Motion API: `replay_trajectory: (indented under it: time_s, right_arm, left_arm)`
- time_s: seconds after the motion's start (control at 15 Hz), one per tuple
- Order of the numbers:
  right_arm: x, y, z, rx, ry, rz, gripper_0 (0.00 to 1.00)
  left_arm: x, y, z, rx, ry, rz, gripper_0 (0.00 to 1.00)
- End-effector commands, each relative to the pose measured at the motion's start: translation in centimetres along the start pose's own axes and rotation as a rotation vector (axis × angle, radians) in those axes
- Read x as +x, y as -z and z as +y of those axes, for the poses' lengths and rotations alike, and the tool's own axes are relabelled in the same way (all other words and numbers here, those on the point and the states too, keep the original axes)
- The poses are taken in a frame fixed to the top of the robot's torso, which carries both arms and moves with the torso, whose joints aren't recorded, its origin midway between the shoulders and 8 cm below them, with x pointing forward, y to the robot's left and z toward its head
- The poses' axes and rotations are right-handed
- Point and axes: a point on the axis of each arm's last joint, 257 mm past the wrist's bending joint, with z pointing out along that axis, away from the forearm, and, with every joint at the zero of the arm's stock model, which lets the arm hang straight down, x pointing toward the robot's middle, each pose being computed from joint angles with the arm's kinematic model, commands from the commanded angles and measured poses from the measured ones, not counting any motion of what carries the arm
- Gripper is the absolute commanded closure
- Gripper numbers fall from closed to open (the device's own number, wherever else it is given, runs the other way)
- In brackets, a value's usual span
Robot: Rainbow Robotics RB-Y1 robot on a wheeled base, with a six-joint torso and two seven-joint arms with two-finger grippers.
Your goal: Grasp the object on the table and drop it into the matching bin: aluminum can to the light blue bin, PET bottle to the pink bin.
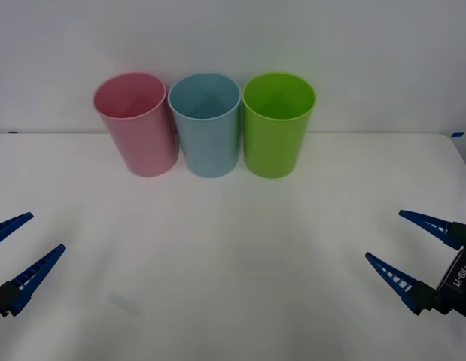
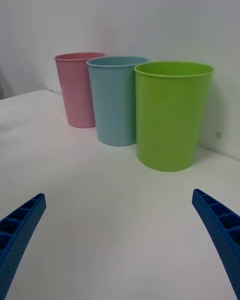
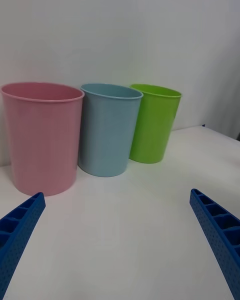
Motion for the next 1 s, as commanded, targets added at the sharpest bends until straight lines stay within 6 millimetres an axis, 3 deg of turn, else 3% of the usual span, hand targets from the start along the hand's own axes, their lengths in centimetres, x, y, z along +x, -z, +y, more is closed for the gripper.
replay_trajectory:
  time_s: [0.07,0.47,1.0]
  right_arm:
    - [0.6,1.7,0.1,0.016,-0.005,0.014,0.00]
    - [1.7,4.6,0.5,0.037,-0.015,0.049,0.00]
    - [2.6,6.0,1.1,0.045,-0.027,0.073,0.00]
  left_arm:
    - [0.0,0.0,0.0,0.000,0.000,0.000,0.00]
    - [0.0,0.0,0.0,0.000,0.000,0.000,0.00]
    - [0.0,0.0,0.0,0.000,0.000,0.000,0.00]
